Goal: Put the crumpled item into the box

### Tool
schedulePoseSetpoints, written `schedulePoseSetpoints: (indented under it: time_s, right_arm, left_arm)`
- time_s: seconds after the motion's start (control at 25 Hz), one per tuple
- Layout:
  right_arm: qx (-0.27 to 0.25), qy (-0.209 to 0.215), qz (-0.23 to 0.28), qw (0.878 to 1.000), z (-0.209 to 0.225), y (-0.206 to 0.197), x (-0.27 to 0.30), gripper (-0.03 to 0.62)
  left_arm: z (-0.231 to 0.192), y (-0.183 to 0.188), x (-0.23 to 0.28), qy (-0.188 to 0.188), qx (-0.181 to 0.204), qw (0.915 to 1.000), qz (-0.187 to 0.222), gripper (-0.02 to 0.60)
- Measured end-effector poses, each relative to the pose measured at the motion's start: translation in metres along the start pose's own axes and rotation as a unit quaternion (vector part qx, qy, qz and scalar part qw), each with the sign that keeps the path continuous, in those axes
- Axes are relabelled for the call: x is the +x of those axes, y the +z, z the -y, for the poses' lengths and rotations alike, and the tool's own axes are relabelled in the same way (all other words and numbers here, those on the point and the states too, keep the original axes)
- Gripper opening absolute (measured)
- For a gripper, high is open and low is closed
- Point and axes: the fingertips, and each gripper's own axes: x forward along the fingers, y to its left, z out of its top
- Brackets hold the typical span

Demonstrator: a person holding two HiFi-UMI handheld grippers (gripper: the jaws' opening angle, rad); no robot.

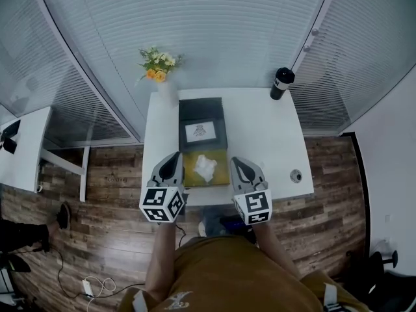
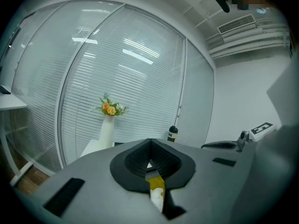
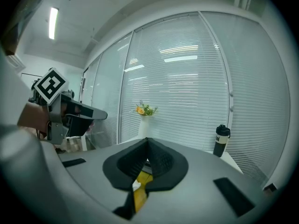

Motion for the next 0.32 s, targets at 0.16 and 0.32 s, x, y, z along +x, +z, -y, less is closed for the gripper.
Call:
schedulePoseSetpoints:
  time_s: [0.16, 0.32]
  right_arm:
    - [0.0, -0.001, -0.002, 1.0, 0.0006, -0.0002, -0.0003, 0.012]
    - [0.001, -0.002, -0.003, 1.0, 0.002, -0.0019, 0.0021, 0.012]
  left_arm:
    - [-0.0002, -0.0005, 0.0007, 0.0, 0.0, 1.0, -0.002, 0.025]
    - [-0.0025, -0.0008, 0.0033, 0.0, -0.001, 1.0, -0.002, 0.025]
